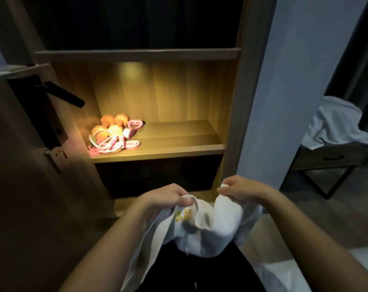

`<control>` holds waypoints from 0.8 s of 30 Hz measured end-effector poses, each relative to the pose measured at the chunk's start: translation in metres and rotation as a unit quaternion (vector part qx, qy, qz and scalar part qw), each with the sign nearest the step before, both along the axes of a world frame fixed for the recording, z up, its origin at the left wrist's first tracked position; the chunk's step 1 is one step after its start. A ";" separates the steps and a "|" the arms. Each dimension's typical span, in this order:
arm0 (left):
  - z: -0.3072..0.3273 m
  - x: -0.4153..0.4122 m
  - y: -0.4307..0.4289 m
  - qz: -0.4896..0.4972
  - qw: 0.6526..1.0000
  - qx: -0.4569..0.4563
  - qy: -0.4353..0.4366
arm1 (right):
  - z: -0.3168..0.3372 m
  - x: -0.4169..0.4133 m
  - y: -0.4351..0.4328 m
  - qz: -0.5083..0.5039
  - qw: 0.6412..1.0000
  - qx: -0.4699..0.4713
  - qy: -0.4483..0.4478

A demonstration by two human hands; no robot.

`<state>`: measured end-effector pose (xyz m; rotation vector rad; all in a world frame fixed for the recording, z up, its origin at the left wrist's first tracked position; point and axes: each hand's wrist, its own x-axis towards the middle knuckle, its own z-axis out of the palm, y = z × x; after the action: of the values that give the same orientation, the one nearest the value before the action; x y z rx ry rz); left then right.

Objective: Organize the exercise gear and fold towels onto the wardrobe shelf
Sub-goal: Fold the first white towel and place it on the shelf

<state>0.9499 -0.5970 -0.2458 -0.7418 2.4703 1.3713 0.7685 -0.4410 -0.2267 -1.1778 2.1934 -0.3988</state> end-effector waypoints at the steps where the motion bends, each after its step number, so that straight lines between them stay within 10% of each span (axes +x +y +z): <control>1: -0.014 -0.003 0.007 0.007 1.000 -0.012 0.010 | -0.018 0.010 0.002 0.009 1.000 -0.009 -0.019; 12: -0.097 0.006 0.026 0.028 0.999 -0.024 0.038 | -0.123 0.059 0.005 -0.056 0.992 0.011 -0.109; 24: -0.130 0.089 0.019 0.018 0.954 -0.299 -0.008 | -0.142 0.054 -0.007 -0.069 0.984 0.064 -0.154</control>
<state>1.0385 -0.5777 -0.3755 -0.9040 2.8896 0.5978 0.8228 -0.4480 -0.3686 -0.8357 2.0026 -0.4566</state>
